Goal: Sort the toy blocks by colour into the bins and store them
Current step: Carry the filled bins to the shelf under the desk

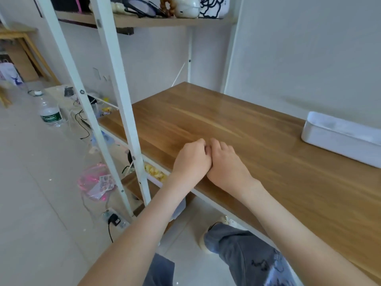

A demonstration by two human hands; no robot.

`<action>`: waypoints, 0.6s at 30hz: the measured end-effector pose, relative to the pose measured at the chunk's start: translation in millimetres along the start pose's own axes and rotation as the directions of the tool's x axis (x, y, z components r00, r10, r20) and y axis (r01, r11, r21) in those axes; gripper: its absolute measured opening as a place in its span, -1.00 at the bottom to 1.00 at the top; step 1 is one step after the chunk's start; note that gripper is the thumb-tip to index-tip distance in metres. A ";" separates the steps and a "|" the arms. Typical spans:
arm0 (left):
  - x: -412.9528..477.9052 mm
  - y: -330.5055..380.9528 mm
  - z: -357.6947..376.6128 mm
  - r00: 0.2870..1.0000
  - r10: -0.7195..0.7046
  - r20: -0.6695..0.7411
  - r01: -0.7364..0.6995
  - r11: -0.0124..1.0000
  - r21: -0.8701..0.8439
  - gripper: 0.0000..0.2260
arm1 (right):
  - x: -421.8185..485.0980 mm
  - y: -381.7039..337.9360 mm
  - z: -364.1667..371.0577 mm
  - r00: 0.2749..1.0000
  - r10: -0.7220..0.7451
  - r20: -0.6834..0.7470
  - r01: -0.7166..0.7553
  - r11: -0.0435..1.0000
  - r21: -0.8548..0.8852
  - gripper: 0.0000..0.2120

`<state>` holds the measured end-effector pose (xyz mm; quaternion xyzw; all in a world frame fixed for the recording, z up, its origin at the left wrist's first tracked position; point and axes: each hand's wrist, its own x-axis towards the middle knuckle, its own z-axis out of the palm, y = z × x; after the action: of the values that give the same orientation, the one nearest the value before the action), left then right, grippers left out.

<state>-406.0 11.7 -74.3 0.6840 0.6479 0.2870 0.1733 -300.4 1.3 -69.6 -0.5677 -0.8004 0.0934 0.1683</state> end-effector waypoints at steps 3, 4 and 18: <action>7.5 20.3 9.4 0.993 0.066 0.101 -0.050 0.987 -0.154 -0.80 | 0.8 29.4 -4.9 0.986 0.135 -0.095 -0.133 0.991 0.022 -0.43; 9.2 22.6 11.5 0.990 0.062 0.130 -0.029 0.970 -0.242 -0.81 | 2.0 41.2 -7.0 0.970 0.182 -0.161 -0.184 0.983 0.006 -0.33; 37.6 66.6 50.6 0.964 0.089 0.250 0.028 0.903 -0.429 -0.84 | 27.8 164.4 -62.5 0.719 0.575 -0.391 -0.561 0.812 0.162 -0.21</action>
<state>-322.5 48.9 -66.6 0.6711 0.5291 0.3317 0.3996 -141.1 80.5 -63.2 -0.7890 -0.5300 0.0279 0.3093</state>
